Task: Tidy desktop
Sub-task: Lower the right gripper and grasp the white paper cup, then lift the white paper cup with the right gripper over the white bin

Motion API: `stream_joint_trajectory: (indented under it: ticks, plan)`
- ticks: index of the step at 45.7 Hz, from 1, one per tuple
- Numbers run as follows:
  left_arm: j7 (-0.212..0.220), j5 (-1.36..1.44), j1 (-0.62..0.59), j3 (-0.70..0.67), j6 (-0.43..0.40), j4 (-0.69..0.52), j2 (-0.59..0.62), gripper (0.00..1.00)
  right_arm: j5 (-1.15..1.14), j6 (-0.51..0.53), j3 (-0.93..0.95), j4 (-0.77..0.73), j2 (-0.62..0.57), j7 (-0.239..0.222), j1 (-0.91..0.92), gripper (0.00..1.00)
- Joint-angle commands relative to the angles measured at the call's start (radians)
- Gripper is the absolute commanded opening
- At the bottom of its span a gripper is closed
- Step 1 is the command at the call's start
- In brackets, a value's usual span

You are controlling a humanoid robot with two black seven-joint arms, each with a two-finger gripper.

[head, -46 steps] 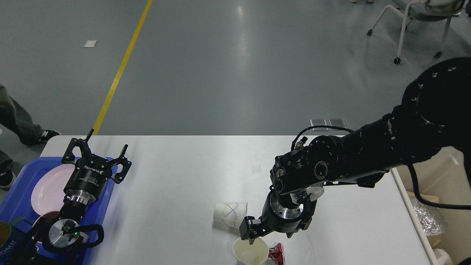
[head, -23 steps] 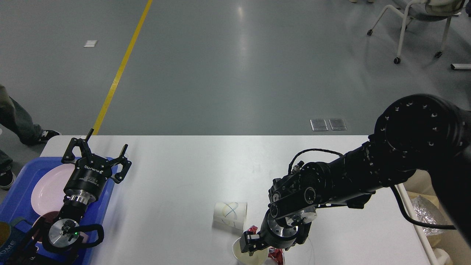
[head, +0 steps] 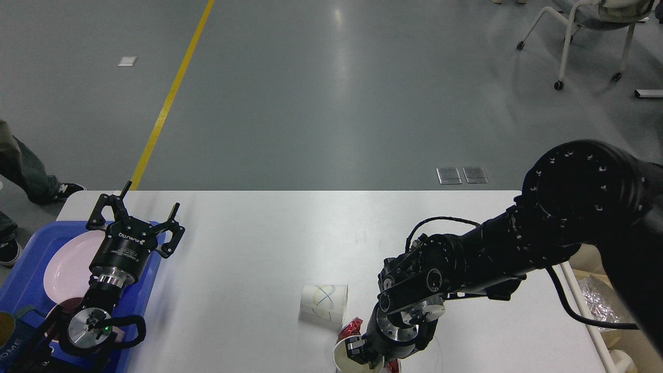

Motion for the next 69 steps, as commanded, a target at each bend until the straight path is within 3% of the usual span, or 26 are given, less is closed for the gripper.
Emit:
stream_joint_trajectory:
  ticks: [1,11,22,35,43,56,69]
  plan:
    - [0.000,0.000,0.002,0.000,0.000,0.000,0.002,0.96,0.002,-0.009,0.001,0.000,0.000,0.000,-0.002,0.00]
    - [0.000,0.000,0.000,0.000,0.000,0.000,-0.002,0.96,0.003,-0.014,0.001,0.002,-0.002,0.000,0.001,0.00]
    - [0.000,0.000,0.000,0.000,0.000,0.000,-0.001,0.96,0.032,0.063,0.006,0.090,-0.028,0.002,0.102,0.00]
    - [0.000,0.000,0.002,0.000,0.000,0.000,-0.001,0.96,0.101,0.356,0.006,0.149,-0.221,0.012,0.345,0.00]
    - [0.000,0.000,0.000,0.000,0.000,0.000,-0.002,0.96,0.112,0.446,-0.009,0.161,-0.384,0.012,0.483,0.00]
    - [0.000,0.000,0.002,0.000,0.000,0.000,-0.002,0.96,0.120,0.468,-0.258,0.233,-0.433,0.012,0.794,0.00]
    - [0.000,0.000,0.002,0.000,0.000,0.000,-0.002,0.96,0.147,0.452,-0.324,0.236,-0.421,0.012,0.813,0.00]
